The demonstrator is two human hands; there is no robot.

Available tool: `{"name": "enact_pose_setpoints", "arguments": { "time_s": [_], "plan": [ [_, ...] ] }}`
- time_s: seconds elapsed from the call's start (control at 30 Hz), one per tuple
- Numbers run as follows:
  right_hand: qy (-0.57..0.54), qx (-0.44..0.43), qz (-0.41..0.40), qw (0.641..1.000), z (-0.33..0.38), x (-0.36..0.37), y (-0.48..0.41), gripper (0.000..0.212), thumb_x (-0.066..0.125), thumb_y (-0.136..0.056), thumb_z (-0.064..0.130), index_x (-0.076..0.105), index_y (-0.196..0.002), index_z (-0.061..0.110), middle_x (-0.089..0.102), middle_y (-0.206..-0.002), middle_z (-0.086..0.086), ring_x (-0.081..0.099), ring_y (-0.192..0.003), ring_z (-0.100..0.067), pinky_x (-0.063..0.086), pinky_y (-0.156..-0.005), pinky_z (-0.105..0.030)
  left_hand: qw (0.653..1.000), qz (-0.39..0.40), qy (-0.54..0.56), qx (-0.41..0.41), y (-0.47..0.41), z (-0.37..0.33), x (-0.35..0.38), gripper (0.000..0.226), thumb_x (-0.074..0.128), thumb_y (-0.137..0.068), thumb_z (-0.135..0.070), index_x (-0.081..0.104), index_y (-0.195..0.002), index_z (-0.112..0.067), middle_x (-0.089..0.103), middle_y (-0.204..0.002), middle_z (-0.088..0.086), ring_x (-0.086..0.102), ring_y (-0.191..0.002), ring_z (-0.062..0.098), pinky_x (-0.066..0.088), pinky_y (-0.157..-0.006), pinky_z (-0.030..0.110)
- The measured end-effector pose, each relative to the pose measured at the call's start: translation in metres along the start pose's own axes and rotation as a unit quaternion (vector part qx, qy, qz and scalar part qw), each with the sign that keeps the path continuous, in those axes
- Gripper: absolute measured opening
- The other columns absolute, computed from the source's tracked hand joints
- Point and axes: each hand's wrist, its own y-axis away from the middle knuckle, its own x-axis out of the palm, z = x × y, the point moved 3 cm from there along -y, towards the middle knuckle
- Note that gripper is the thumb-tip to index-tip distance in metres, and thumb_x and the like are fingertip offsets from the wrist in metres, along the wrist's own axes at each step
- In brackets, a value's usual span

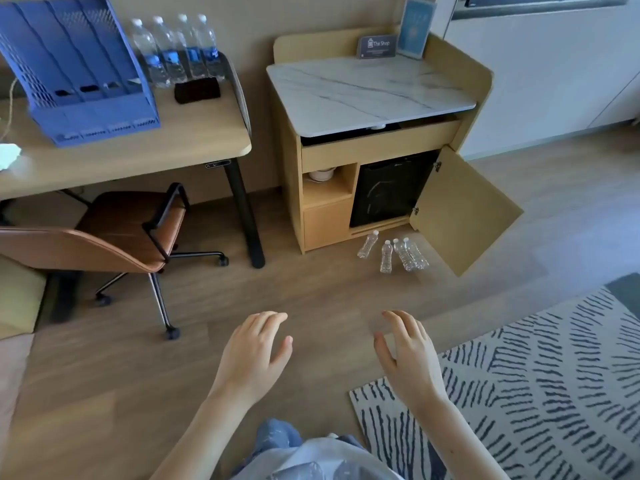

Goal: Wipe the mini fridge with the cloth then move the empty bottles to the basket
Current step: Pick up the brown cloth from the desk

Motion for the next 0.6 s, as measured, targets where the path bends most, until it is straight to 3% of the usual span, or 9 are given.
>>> {"name": "enact_pose_setpoints", "arguments": {
  "time_s": [0.2, 0.43, 0.6],
  "plan": [
    [-0.010, -0.035, 0.007, 0.999, 0.009, -0.001, -0.031, 0.035, 0.063, -0.095, 0.018, 0.060, -0.128, 0.005, 0.062, -0.127, -0.009, 0.055, -0.118, -0.029, 0.048, -0.097, -0.042, 0.998, -0.041, 0.002, -0.039, -0.003, 0.004, -0.013, 0.050, 0.038, -0.092, -0.044, 0.063, -0.122, -0.013, 0.065, -0.120, -0.002, 0.060, -0.113, 0.019, 0.049, -0.092, 0.034],
    [-0.026, -0.165, -0.002, 0.986, 0.079, 0.011, -0.099, 0.035, 0.065, -0.094, 0.018, 0.061, -0.127, 0.004, 0.062, -0.125, -0.010, 0.057, -0.116, -0.030, 0.047, -0.096, -0.041, 0.983, -0.150, -0.003, -0.106, -0.013, 0.041, -0.065, 0.046, 0.041, -0.092, -0.041, 0.062, -0.121, -0.012, 0.065, -0.119, 0.000, 0.059, -0.109, 0.020, 0.048, -0.087, 0.032],
    [-0.047, -0.245, 0.023, 0.968, 0.146, 0.051, -0.152, 0.034, 0.067, -0.092, 0.017, 0.064, -0.123, 0.002, 0.065, -0.122, -0.012, 0.060, -0.112, -0.033, 0.051, -0.093, -0.044, 0.968, -0.186, -0.016, -0.170, -0.025, 0.097, -0.088, 0.032, 0.060, -0.093, -0.024, 0.062, -0.121, -0.010, 0.065, -0.115, 0.001, 0.062, -0.102, 0.023, 0.051, -0.081, 0.035]
  ]
}}
